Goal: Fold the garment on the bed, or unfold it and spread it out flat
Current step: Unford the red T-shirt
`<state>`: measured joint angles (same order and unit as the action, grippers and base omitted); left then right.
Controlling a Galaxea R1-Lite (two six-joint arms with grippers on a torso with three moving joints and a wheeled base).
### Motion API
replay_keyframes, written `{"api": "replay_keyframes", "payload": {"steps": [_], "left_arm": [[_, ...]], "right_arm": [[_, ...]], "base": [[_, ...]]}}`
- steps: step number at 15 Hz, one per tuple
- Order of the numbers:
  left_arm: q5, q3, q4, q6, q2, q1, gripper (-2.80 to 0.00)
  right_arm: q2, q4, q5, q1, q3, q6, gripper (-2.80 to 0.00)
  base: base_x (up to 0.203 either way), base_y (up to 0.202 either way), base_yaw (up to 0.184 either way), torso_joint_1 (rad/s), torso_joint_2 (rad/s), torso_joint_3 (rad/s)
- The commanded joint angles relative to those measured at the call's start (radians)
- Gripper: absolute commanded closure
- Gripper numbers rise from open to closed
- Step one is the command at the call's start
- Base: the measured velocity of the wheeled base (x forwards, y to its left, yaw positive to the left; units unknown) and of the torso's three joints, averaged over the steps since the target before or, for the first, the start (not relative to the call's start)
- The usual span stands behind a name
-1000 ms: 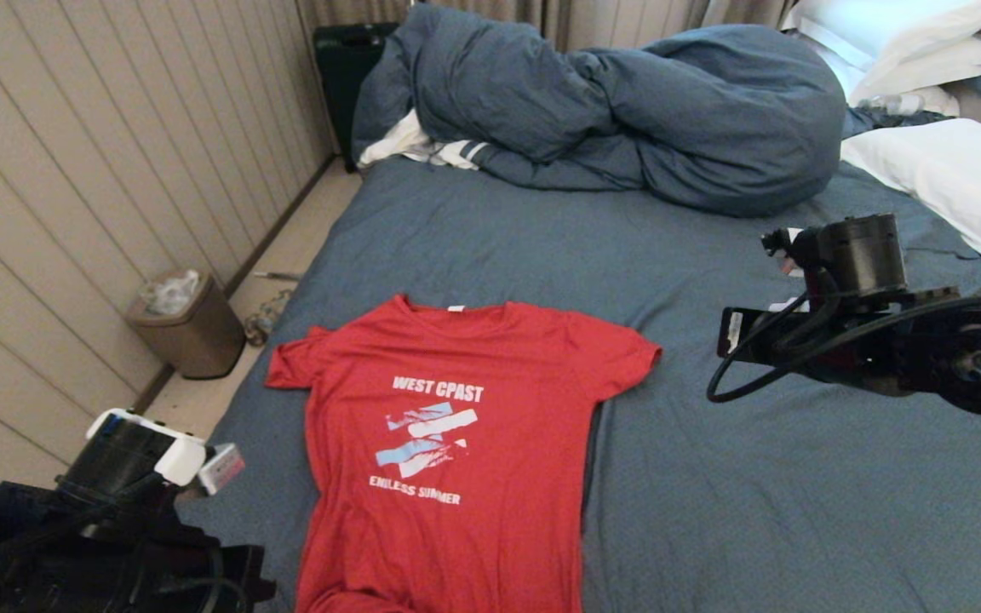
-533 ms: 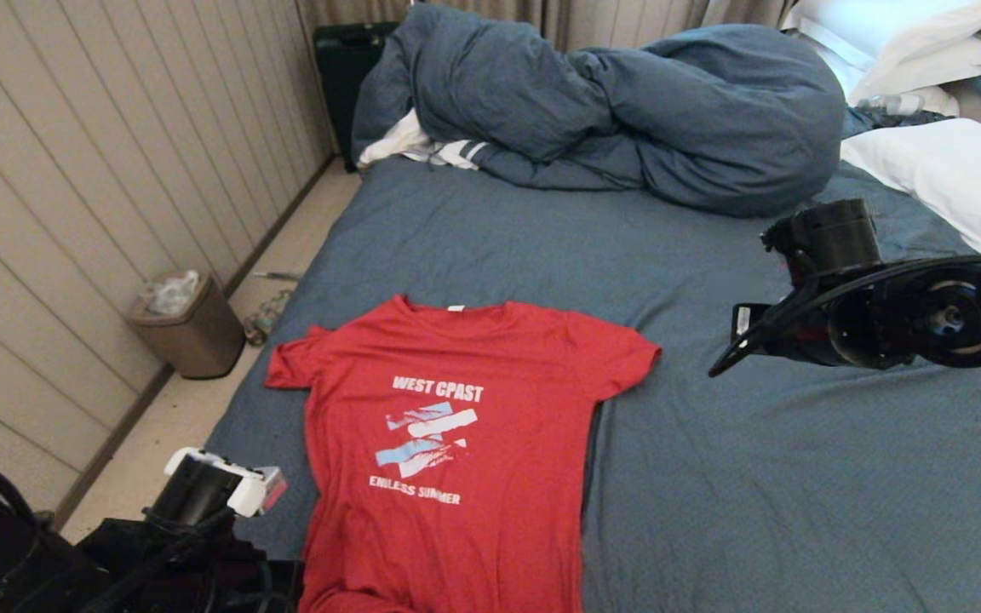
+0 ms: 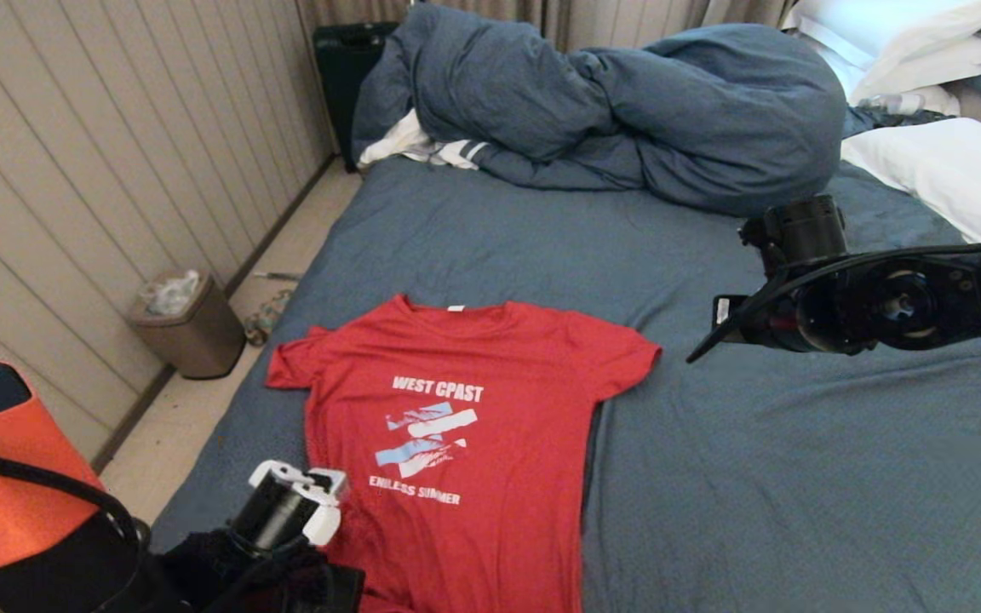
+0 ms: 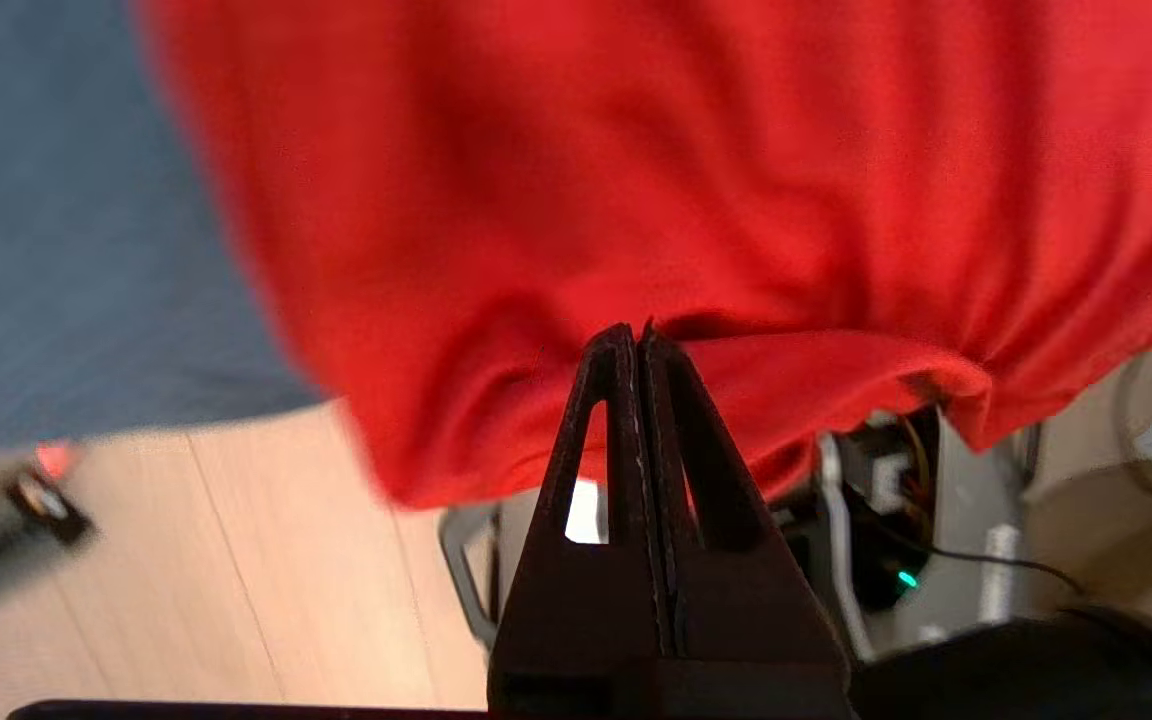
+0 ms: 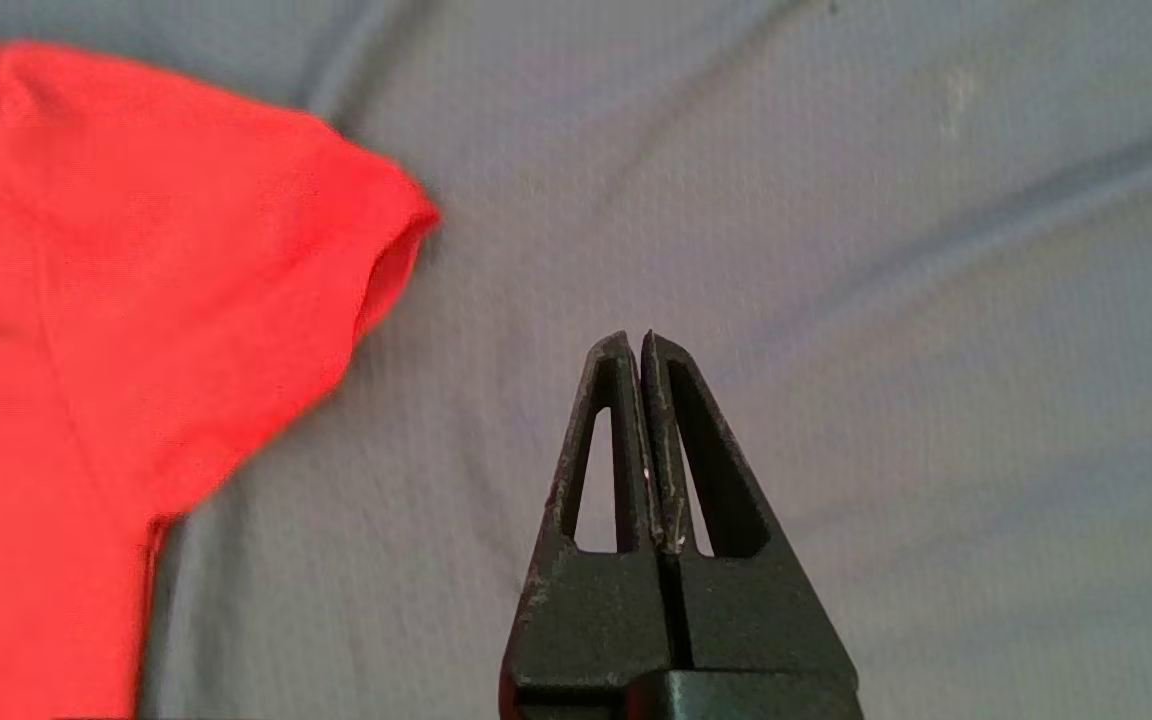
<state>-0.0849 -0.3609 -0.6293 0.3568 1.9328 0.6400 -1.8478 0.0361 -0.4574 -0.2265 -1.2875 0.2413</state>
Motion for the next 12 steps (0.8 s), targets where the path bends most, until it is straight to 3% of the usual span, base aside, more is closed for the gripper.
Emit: {"api": "replay_keyframes", "payload": {"steps": [1, 4, 7, 12], "left_arm": [[-0.022, 0.011, -0.049, 0.003, 0.057, 0.035, 0.00], [-0.073, 0.023, -0.202, 0.001, 0.207, 0.040, 0.00], [-0.165, 0.094, -0.405, -0.013, 0.298, 0.041, 0.00], [-0.162, 0.281, -0.557, -0.022, 0.334, 0.058, 0.00]], "right_arm": [[-0.022, 0.001, 0.000, 0.003, -0.021, 0.001, 0.00], [-0.027, -0.001, 0.002, 0.004, -0.022, 0.000, 0.00], [-0.039, -0.001, 0.002, 0.001, -0.030, 0.001, 0.00], [-0.034, 0.002, 0.000, -0.003, -0.045, 0.000, 0.00]], "base": [[0.000, 0.000, 0.000, 0.000, 0.00, 0.000], [0.000, 0.000, 0.000, 0.000, 0.00, 0.000], [0.000, 0.000, 0.000, 0.000, 0.00, 0.000], [0.000, 0.000, 0.000, 0.000, 0.00, 0.000]]}}
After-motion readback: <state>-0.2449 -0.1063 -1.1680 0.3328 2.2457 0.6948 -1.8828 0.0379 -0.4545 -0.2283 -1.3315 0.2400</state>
